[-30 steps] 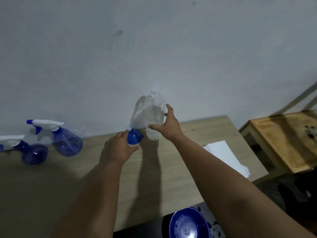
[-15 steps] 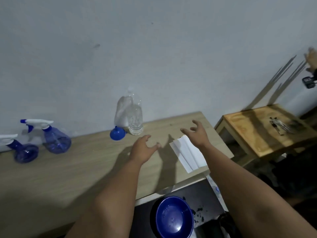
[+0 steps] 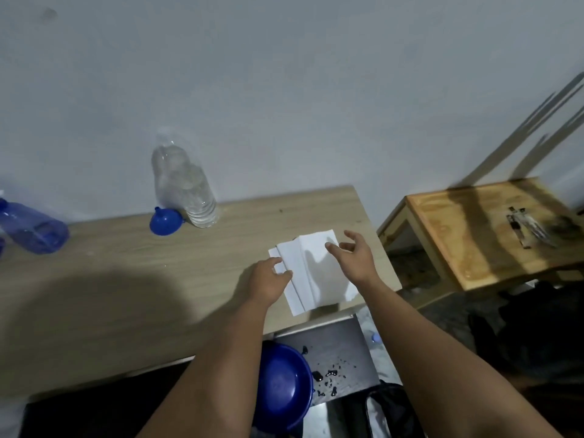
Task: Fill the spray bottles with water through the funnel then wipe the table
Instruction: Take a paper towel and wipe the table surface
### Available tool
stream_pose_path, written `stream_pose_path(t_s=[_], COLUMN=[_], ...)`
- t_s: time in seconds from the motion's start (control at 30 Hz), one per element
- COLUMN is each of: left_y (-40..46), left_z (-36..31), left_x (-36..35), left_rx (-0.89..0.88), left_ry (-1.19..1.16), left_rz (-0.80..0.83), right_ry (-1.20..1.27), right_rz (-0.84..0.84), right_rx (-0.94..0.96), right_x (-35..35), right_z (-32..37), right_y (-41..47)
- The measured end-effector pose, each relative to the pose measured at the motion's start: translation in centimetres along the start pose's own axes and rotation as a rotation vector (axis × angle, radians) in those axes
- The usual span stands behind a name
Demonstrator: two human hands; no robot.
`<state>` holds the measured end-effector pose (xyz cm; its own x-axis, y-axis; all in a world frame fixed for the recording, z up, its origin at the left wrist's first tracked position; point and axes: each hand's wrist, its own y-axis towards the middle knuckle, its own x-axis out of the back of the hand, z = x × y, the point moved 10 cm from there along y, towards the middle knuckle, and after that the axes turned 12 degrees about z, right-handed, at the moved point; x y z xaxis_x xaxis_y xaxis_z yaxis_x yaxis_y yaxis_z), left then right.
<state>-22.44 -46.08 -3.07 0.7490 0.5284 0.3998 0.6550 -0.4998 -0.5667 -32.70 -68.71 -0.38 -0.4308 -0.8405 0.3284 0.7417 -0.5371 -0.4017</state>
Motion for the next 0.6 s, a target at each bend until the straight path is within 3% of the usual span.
stream_pose_path(t_s=[0.6], left_y=[3.0], left_z=[-1.3], left_x=[-1.5], left_rx=[0.091], left_ry=[-0.191], left_rz=[-0.119], right_ry=[0.035], right_rz=[0.074], right_rx=[-0.009], right_x=[1.3], right_z=[-1.9], right_y=[2.3])
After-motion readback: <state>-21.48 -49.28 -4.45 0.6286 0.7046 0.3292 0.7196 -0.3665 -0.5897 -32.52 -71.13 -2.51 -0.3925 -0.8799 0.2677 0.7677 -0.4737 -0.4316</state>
